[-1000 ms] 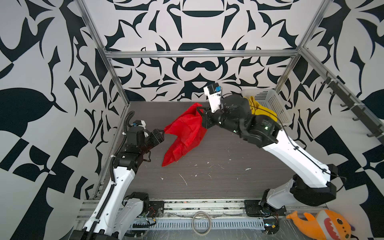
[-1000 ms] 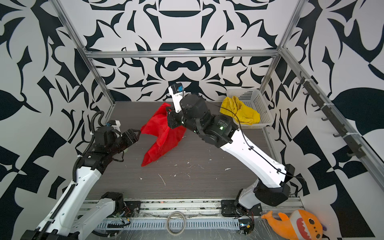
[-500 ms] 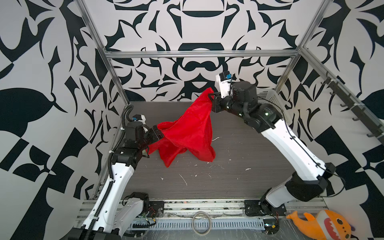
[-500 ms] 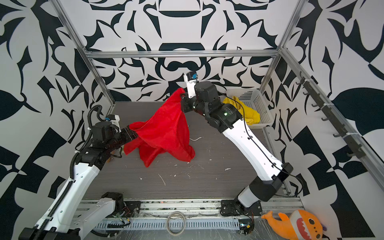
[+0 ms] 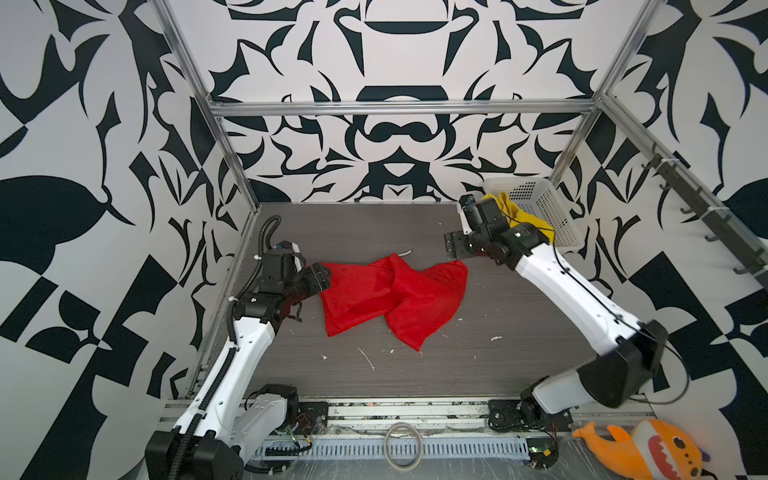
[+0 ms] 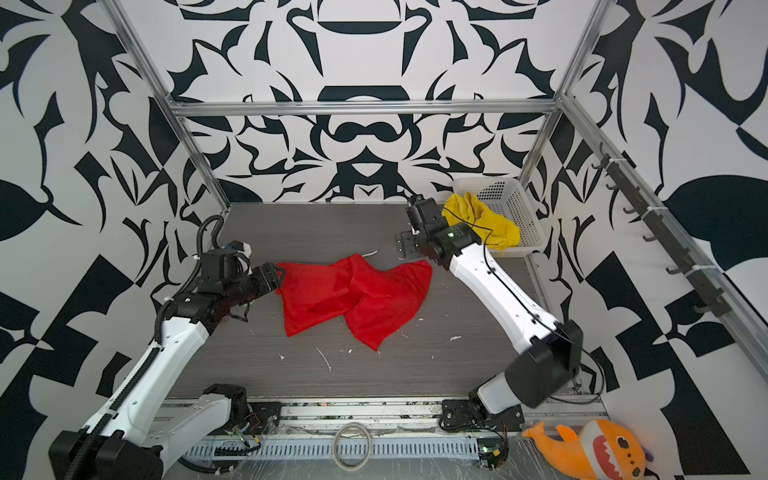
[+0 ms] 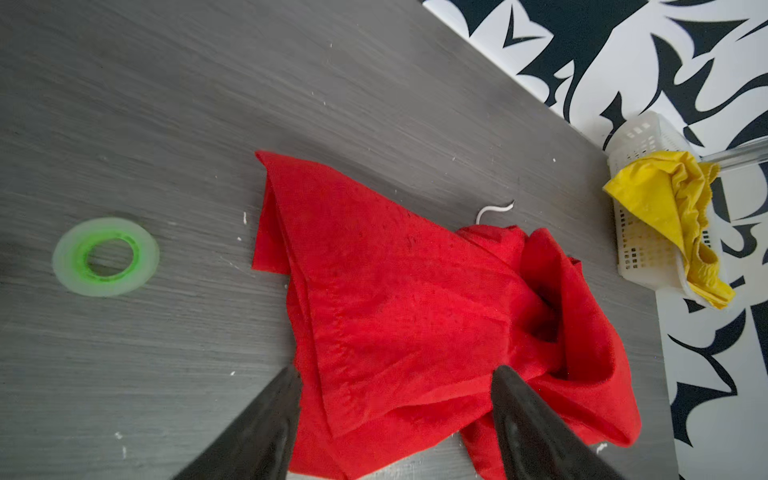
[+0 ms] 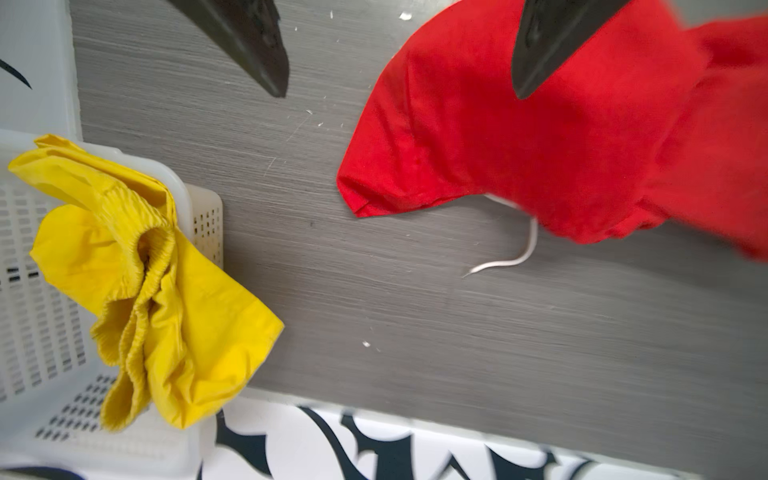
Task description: Fold and stack the shorts
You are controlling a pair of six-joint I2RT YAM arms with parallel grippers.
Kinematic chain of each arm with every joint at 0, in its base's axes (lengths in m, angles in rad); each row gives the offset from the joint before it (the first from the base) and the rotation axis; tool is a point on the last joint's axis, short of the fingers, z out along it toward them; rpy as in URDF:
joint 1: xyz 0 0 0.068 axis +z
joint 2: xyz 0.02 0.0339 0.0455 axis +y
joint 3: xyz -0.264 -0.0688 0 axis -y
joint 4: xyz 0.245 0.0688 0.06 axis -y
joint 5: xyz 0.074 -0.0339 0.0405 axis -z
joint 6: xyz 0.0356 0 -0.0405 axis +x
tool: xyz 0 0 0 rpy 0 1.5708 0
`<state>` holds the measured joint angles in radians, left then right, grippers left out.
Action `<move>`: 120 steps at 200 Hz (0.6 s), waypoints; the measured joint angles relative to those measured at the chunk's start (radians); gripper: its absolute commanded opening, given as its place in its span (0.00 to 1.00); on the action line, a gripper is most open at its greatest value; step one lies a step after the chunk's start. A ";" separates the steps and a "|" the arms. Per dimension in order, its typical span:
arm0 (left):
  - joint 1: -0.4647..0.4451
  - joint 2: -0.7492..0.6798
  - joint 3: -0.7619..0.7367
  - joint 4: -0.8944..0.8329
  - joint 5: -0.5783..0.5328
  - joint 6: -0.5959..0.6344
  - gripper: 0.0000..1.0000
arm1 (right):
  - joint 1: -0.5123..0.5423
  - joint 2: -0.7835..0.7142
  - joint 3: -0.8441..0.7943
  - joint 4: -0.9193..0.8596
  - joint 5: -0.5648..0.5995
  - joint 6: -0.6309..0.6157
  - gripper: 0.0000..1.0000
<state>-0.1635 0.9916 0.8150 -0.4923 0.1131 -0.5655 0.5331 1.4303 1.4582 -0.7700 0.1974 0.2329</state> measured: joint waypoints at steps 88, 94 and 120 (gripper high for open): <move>0.000 0.056 -0.221 0.102 0.169 -0.211 0.76 | 0.199 0.157 -0.268 0.127 -0.192 0.024 0.93; 0.000 0.067 -0.226 0.122 0.175 -0.222 0.76 | 0.202 0.174 -0.269 0.135 -0.199 0.024 0.90; 0.000 0.133 -0.229 0.201 0.184 -0.253 0.74 | 0.209 0.213 -0.269 0.171 -0.204 0.026 0.83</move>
<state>-0.1635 1.1244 0.5865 -0.2916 0.2974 -0.8181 0.7418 1.6432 1.1896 -0.5987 -0.0067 0.2588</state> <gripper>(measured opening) 0.751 0.844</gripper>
